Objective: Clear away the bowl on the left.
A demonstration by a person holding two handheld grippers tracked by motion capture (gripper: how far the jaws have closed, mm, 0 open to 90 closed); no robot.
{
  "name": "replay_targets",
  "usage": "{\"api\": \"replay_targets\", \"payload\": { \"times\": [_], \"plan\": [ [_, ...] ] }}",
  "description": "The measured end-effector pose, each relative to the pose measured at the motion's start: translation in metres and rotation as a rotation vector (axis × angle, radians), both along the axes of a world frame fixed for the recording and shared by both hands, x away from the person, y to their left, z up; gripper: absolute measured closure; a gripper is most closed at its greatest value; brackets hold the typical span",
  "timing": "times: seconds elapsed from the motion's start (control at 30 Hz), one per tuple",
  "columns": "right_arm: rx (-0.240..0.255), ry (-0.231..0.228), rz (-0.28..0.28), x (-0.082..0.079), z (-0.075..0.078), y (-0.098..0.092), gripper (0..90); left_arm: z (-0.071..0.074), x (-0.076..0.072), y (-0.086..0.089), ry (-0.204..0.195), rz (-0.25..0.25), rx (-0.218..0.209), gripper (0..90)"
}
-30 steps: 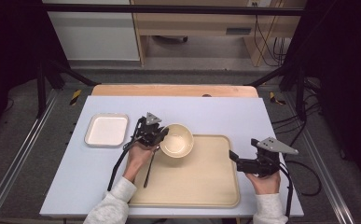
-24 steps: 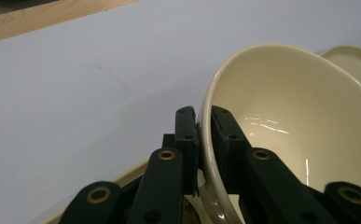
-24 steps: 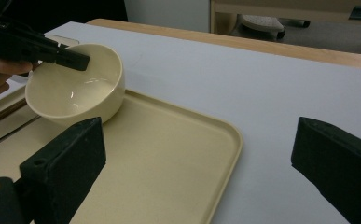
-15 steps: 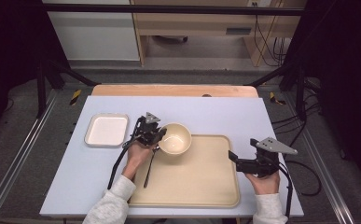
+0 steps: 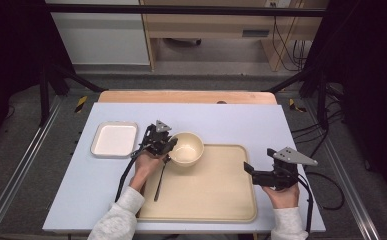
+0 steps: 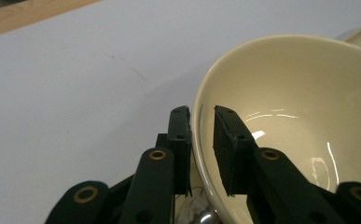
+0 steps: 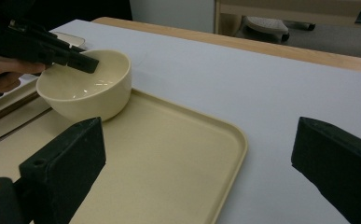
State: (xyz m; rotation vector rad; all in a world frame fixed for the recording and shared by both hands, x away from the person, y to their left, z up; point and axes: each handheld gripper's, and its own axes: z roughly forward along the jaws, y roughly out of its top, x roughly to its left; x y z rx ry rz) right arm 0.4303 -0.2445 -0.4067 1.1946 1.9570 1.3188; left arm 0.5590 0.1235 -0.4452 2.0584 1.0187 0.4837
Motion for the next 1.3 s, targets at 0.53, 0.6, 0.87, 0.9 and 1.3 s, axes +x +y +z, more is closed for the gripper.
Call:
{"api": "replay_targets", "payload": {
  "times": [0.53, 0.6, 0.87, 0.9, 1.3],
  "plan": [
    [0.001, -0.001, -0.002, -0.001, 0.001, -0.001, 3.4, 0.044, -0.033, 0.038, -0.100, -0.022, -0.068, 50.4],
    [0.004, -0.006, -0.006, -0.001, 0.001, -0.001, 3.4, 0.049, -0.040, 0.045, -0.115, -0.022, -0.084, 47.8],
    [0.002, -0.008, -0.006, -0.002, 0.002, -0.002, 3.4, 0.059, -0.066, 0.083, -0.175, 0.021, -0.091, 41.0],
    [0.000, -0.008, -0.006, -0.002, 0.001, -0.002, 3.4, 0.059, -0.068, 0.088, -0.164, 0.027, -0.097, 39.8],
    [-0.016, 0.001, -0.008, -0.001, 0.000, 0.001, 3.4, 0.049, -0.067, 0.128, -0.130, 0.096, -0.097, 32.9]
  ]
}}
